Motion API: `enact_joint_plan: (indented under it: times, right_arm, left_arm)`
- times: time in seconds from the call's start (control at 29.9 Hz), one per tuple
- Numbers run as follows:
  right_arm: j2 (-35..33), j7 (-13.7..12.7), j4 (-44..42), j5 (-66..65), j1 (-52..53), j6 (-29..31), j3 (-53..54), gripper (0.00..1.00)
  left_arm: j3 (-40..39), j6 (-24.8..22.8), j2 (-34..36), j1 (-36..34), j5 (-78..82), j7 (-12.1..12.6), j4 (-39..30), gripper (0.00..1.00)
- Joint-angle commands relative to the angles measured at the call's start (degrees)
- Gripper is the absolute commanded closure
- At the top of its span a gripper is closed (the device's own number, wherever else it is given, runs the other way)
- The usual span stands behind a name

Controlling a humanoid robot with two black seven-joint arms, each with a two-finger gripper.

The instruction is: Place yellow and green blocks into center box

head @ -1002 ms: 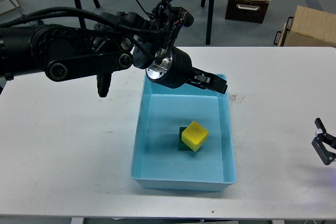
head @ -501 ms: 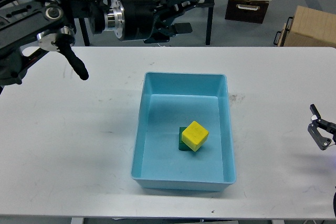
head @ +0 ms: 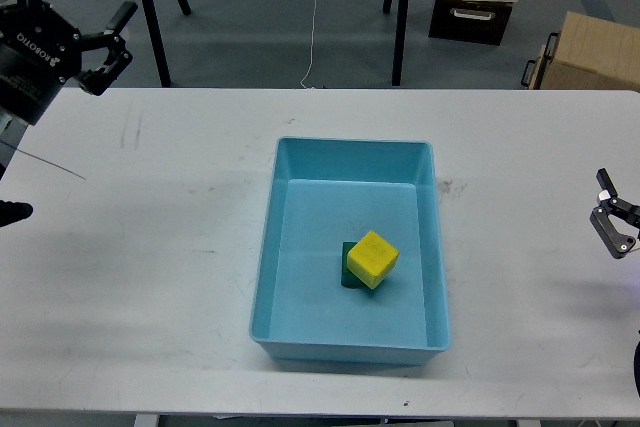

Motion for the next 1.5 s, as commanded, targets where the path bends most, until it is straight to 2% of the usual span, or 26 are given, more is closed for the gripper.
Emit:
enact_joint_plan:
  times: [0.0,0.23,0.33,0.53,0.77,1.47]
  right_arm:
    - [0.2,0.2,1.4,0.1,-0.7,0.0,0.1,0.0]
    - [4.0,0.3,5.0,0.1,-7.2,0.0,2.4,0.0]
    - [6.0,0.3,6.8,0.1,-10.2,0.0,3.3,0.0]
    - [8.4,0.2,7.5,0.0,-13.3,0.0,3.2,0.0]
    - [8.8,0.2,9.6,-0.1,-15.5,0.0,2.7,0.0]
    - [8.8,0.2,9.6,-0.1,-16.3,0.0,3.3,0.0]
  left_arm:
    - [-7.5,0.0,-7.4,11.7,0.0,0.0,-6.2,0.02]
    - [-12.4,0.0,-20.7,27.9,-1.8,-0.4,-14.8,0.02]
    - [-12.2,0.0,-23.5,33.7,-5.1,-0.4,-17.2,0.01]
    - [-11.7,0.0,-23.5,41.3,-9.3,-0.3,-20.6,0.01]
    - [-8.8,0.0,-23.5,45.0,-9.4,-0.2,-21.3,0.01]
    - [-7.4,0.0,-23.5,45.2,-9.5,-0.4,-21.4,0.01]
